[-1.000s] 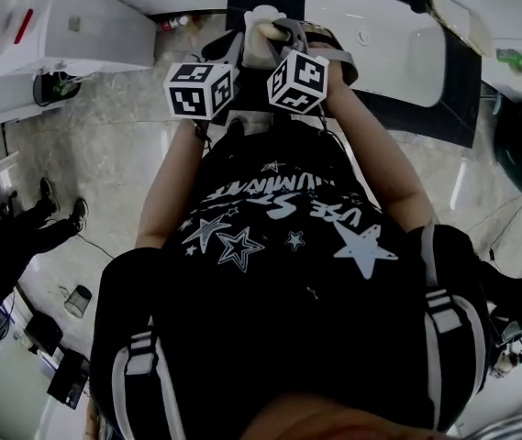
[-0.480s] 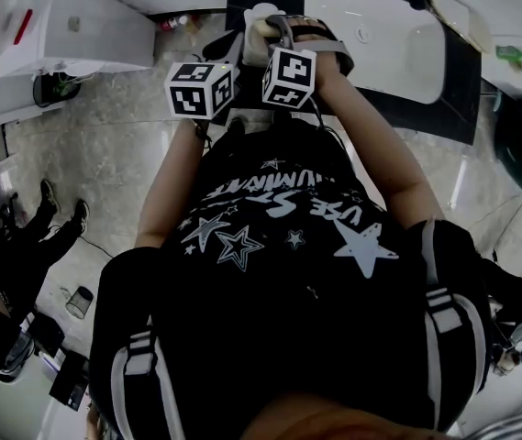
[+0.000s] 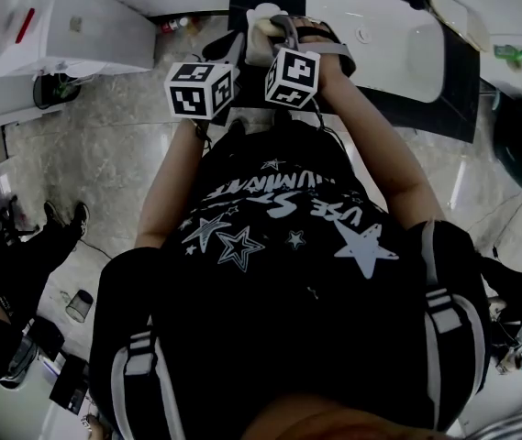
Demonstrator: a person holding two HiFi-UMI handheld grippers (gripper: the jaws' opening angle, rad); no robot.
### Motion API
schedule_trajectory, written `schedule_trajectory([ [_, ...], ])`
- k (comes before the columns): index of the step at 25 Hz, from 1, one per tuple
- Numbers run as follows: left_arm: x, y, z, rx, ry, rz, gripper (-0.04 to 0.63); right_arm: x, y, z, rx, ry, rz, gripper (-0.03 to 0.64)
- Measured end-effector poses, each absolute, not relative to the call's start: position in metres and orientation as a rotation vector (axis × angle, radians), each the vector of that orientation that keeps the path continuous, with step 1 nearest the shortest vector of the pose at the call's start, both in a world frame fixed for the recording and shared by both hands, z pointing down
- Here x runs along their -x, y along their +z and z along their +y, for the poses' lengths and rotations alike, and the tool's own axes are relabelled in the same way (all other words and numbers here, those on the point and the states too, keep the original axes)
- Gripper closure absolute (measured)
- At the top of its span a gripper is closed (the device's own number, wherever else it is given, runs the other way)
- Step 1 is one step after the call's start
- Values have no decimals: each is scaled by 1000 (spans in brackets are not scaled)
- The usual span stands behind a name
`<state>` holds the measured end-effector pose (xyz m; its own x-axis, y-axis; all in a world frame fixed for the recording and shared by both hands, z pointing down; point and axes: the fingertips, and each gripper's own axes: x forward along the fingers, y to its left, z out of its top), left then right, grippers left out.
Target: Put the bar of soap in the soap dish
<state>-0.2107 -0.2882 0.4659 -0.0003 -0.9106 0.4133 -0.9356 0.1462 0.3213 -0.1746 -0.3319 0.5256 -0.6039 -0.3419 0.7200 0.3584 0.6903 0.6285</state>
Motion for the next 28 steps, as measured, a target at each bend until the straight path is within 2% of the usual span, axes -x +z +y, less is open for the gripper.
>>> schedule_trajectory([
  [28, 217, 466, -285, -1804, 45, -1862, 584, 179, 509, -314, -35, -866, -2016, 488],
])
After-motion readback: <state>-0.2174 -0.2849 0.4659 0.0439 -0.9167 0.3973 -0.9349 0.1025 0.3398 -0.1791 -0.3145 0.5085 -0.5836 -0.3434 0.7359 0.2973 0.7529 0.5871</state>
